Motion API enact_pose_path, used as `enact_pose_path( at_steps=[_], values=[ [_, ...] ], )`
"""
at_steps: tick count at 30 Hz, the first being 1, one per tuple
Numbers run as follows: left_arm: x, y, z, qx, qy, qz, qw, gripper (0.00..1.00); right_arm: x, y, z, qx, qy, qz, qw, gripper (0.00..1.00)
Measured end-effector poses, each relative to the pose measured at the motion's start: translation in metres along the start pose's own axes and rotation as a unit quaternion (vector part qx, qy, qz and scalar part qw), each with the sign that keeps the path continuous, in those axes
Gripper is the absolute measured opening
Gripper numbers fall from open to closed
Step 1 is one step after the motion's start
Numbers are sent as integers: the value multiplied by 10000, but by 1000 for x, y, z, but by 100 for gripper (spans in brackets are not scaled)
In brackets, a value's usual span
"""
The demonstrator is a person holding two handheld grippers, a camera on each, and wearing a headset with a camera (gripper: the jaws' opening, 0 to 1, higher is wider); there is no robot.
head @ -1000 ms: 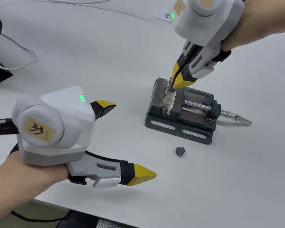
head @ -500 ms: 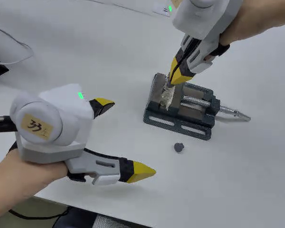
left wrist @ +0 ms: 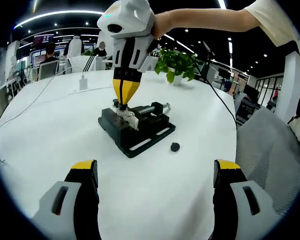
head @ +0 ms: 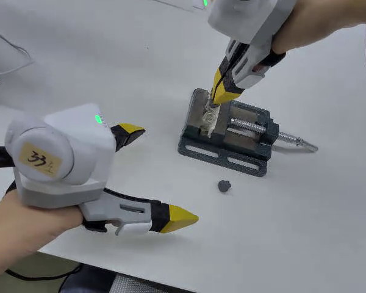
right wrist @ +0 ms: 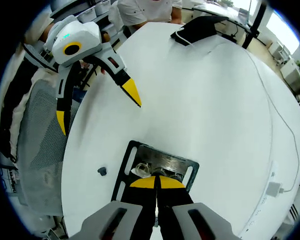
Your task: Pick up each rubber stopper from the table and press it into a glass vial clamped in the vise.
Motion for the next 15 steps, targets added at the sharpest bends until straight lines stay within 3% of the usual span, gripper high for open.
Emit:
enact_pose_path(
  at_steps=[15],
  values=[
    [-3,2,1,-21,-23,-43,10000,96,-1,1,4,-49,250,-70,9997,0]
  ],
)
Point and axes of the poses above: the centre of the closed fingertips' face, and the gripper's own axes: z roughly forward along the fingers, y roughly to its left, x roughly out of its underside, the point moved 3 cm from there along -z, roughly backward along the fingers, and after that the axes turned 12 degrees about -y, right-handed, at the moved point
